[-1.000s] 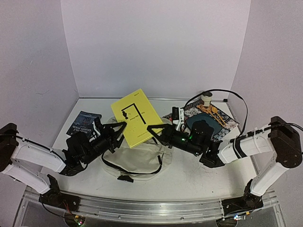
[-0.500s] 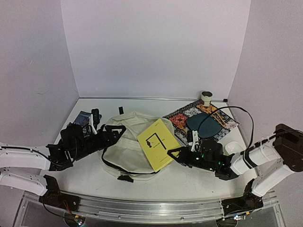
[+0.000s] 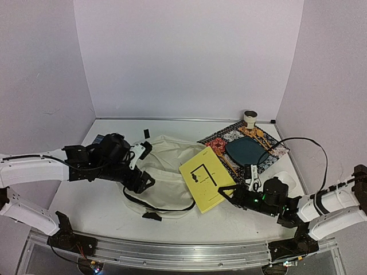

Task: Pack the student bag
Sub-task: Pick up the largest pocket of the bag from the student bag.

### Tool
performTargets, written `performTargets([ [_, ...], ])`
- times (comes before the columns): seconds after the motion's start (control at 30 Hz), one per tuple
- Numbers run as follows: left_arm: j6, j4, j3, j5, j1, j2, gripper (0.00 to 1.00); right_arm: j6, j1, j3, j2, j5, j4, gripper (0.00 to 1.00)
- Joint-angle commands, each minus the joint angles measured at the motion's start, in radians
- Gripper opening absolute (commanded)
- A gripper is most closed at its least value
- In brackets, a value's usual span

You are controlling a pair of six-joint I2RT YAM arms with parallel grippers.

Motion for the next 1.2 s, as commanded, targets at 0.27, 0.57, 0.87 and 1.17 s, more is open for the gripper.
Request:
performTargets([
  [0.27,0.413,-0.212,0.102,0.111,-0.022,0.121,0.74,-0.055,-0.004,0.021,-0.315,0.032,0.422,0.00],
  [0.57,0.583,-0.211,0.083,0.032,-0.063,0.166,0.72,-0.049,-0.005,0.015,-0.349,0.025,0.379,0.00],
  [0.87,0.704,-0.207,0.052,-0.006,-0.084,0.161,0.70,-0.042,-0.004,0.014,-0.350,0.027,0.372,0.00],
  [1.17,0.732,-0.207,0.062,-0.023,-0.105,0.205,0.63,-0.038,-0.004,0.014,-0.348,0.026,0.371,0.00],
])
